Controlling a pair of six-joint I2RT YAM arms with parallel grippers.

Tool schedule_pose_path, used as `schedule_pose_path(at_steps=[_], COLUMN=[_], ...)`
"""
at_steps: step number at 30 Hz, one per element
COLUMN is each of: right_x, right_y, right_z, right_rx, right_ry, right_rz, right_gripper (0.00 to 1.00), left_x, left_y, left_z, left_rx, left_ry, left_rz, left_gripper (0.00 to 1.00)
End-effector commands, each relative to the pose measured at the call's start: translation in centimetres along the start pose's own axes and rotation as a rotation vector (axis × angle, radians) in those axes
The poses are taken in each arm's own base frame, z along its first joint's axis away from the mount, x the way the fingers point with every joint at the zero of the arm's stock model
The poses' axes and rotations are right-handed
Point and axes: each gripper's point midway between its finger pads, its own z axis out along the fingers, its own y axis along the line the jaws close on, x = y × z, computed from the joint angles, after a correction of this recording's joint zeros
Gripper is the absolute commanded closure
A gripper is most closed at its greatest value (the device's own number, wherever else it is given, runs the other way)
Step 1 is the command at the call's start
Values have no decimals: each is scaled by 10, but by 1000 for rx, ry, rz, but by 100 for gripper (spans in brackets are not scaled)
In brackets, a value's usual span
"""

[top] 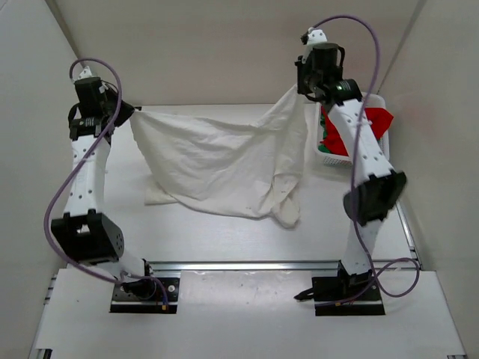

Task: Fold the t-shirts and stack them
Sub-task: Flatten out the tshirt

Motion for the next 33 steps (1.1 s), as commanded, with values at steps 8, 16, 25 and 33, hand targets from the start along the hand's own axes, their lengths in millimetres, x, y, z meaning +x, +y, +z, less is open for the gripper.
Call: schedule_pose_path(at_steps=[8,16,25,33], right_x=[-176,-202,-37,185], right_y=[-83,-125,-146,-60], right_z=[-51,-119,-92,-108], right_rx=[-63,7,153,84], right_ry=[-561,-662,-281,138], right_rz=[240,250,293,333], right_gripper=[100,100,100,100], left_x=[-126,-195,-142,27], left_y=[-74,-79,-48,63], left_z=[10,-37,-30,-65], left_rx=[166,215,54,-208], left_ry=[-262,-431,-373,-220], left_rz=[-31,-52,21,144], left_gripper=[100,100,100,100])
